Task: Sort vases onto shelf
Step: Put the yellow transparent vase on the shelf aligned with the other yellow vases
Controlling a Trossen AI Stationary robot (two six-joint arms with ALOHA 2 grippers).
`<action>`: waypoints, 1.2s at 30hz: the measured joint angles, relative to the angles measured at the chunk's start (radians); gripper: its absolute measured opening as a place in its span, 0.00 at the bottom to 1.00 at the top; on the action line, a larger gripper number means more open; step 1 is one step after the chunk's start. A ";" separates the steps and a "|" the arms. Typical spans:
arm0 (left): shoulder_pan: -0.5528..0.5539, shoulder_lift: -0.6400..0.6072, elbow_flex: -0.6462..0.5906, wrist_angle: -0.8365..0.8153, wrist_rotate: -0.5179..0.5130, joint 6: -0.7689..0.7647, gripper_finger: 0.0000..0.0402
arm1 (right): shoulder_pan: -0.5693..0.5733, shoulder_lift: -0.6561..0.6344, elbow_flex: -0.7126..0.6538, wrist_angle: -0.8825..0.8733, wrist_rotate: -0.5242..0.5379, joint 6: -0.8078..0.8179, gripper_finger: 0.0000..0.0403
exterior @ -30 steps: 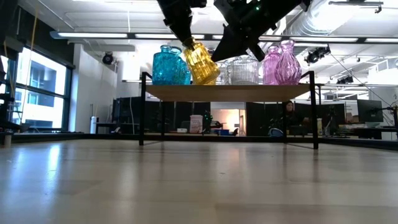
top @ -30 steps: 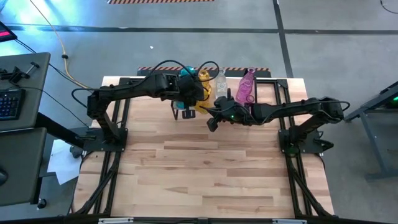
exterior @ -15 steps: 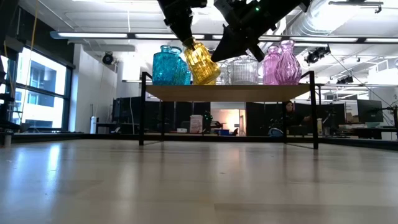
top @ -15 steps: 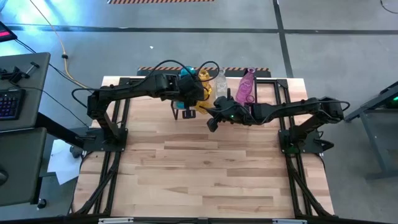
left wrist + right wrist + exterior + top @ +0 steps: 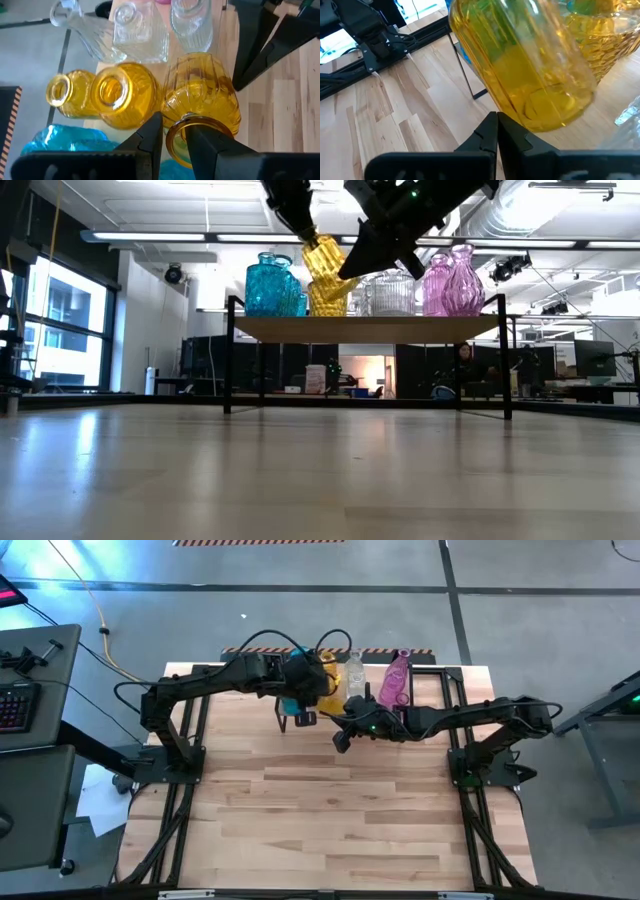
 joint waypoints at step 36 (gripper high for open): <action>0.000 0.000 -0.002 -0.098 0.002 0.012 0.17 | 0.002 0.065 0.000 0.093 0.057 -0.014 0.00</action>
